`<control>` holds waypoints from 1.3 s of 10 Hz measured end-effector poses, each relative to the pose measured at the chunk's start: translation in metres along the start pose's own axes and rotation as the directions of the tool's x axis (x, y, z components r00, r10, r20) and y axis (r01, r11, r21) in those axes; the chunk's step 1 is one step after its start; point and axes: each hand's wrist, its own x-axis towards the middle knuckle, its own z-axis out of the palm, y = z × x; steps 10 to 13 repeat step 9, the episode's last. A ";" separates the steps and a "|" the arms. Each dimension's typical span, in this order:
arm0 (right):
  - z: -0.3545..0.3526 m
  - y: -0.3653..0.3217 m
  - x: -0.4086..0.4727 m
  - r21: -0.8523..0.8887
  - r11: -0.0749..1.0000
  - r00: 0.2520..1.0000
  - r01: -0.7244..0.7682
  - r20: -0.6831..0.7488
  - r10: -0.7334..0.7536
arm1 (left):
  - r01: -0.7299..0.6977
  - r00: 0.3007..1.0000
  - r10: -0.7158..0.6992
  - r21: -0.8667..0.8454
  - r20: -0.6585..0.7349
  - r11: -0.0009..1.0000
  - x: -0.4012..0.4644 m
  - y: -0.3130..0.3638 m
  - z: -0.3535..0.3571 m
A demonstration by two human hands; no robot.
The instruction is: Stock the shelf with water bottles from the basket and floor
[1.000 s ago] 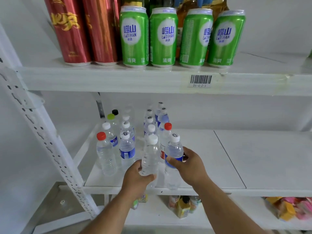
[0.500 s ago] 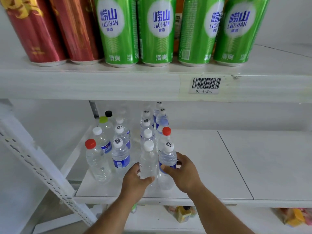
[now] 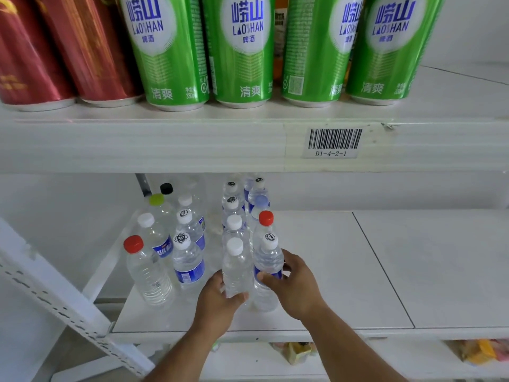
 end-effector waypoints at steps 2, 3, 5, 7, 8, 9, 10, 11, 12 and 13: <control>0.004 -0.005 0.000 0.007 0.999 0.999 0.031 -0.005 -0.031 | -0.013 1.000 0.013 -0.016 0.018 1.000 0.003 -0.009 -0.003; 0.004 -0.003 -0.002 0.006 1.000 1.000 0.022 -0.006 -0.022 | -0.011 0.999 0.010 0.017 0.045 1.000 0.003 -0.009 -0.005; 0.004 -0.006 -0.009 0.018 1.000 1.000 0.021 0.002 -0.021 | 0.002 0.998 -0.005 0.052 0.065 0.999 0.003 -0.012 -0.007; 0.004 -0.008 -0.019 -0.002 1.000 1.000 0.010 0.017 -0.010 | -0.012 0.998 0.008 0.059 0.068 0.998 0.001 -0.011 -0.012; 0.005 -0.009 -0.023 -0.048 0.999 1.000 -0.012 -0.003 0.012 | -0.024 0.996 0.019 0.058 0.082 0.998 -0.003 -0.007 -0.019; 0.008 -0.019 -0.033 -0.073 0.996 0.998 -0.056 -0.041 0.053 | -0.046 0.996 0.042 0.051 0.081 0.998 -0.013 0.000 -0.025; 0.008 -0.019 -0.033 -0.073 0.996 0.998 -0.056 -0.041 0.053 | -0.046 0.996 0.042 0.051 0.081 0.998 -0.013 0.000 -0.025; 0.008 -0.019 -0.033 -0.073 0.996 0.998 -0.056 -0.041 0.053 | -0.046 0.996 0.042 0.051 0.081 0.998 -0.013 0.000 -0.025; 0.008 -0.019 -0.033 -0.073 0.996 0.998 -0.056 -0.041 0.053 | -0.046 0.996 0.042 0.051 0.081 0.998 -0.013 0.000 -0.025; 0.008 -0.019 -0.033 -0.073 0.996 0.998 -0.056 -0.041 0.053 | -0.046 0.996 0.042 0.051 0.081 0.998 -0.013 0.000 -0.025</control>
